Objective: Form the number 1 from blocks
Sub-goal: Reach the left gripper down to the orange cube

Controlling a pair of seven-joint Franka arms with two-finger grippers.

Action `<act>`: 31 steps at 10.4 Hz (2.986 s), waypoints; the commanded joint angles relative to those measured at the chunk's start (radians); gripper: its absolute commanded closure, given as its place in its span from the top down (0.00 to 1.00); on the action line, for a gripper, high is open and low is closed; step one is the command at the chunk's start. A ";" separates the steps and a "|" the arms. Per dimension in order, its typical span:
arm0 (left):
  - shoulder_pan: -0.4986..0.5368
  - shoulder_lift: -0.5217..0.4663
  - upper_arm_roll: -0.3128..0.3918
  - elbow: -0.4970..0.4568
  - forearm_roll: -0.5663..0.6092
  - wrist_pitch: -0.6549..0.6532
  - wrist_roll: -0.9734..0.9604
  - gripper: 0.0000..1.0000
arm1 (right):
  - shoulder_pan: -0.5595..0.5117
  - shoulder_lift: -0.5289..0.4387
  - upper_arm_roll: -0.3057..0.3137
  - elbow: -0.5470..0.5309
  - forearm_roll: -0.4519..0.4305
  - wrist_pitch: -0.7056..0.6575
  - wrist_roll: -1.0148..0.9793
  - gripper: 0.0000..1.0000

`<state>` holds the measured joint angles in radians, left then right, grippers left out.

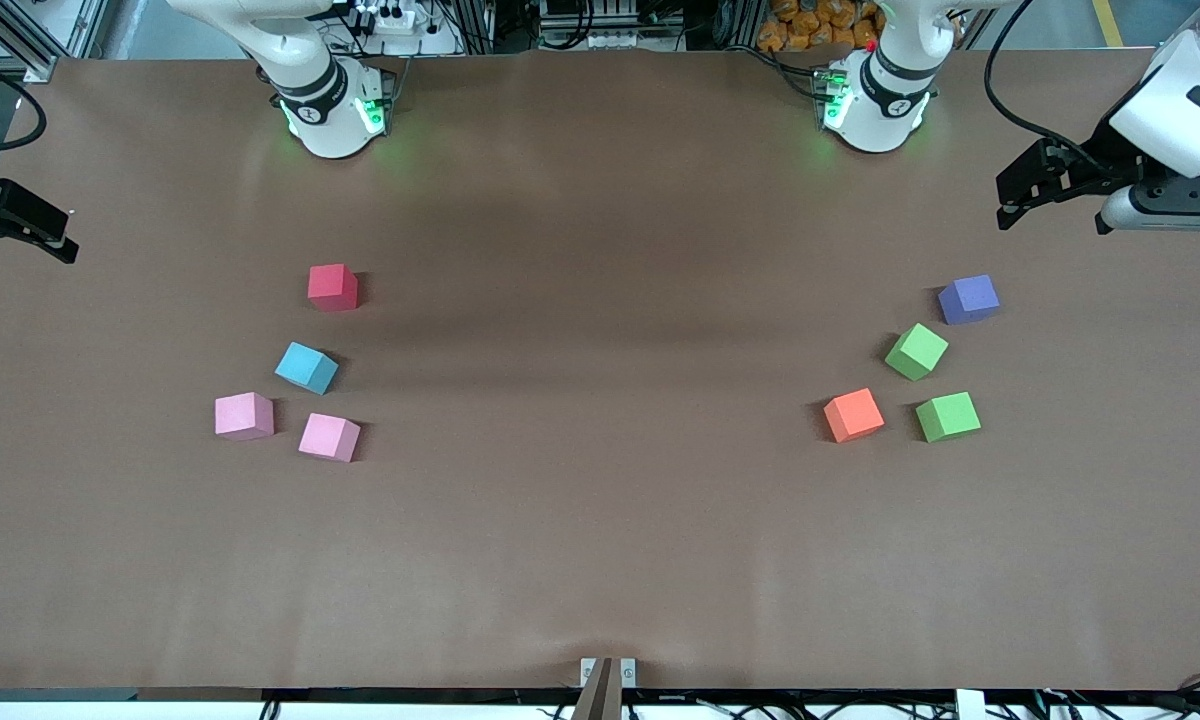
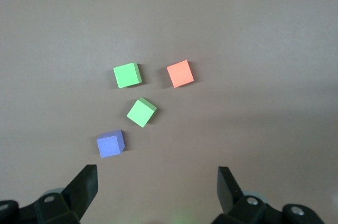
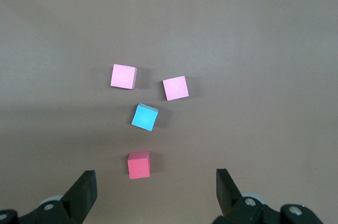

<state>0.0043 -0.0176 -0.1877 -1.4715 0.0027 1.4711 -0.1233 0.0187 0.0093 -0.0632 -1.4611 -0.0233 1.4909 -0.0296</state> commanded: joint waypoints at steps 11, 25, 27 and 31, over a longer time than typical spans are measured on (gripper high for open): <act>0.002 0.096 0.013 -0.009 -0.030 -0.014 -0.012 1.00 | -0.008 0.012 0.002 0.025 0.017 -0.011 0.010 1.00; -0.007 0.471 0.013 -0.259 0.005 0.541 -0.188 1.00 | -0.005 0.043 0.002 0.015 0.039 0.012 0.010 1.00; -0.013 0.524 0.013 -0.259 0.005 0.598 -0.231 1.00 | -0.002 0.052 0.002 0.011 0.039 0.038 0.008 1.00; -0.023 0.591 0.014 -0.260 0.009 0.657 -0.288 1.00 | 0.013 0.054 0.003 -0.083 0.043 0.178 0.004 1.00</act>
<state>-0.0097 0.5614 -0.1776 -1.7316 -0.0003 2.1109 -0.3798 0.0222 0.0688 -0.0610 -1.4972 0.0029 1.6126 -0.0294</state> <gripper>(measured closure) 0.000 0.000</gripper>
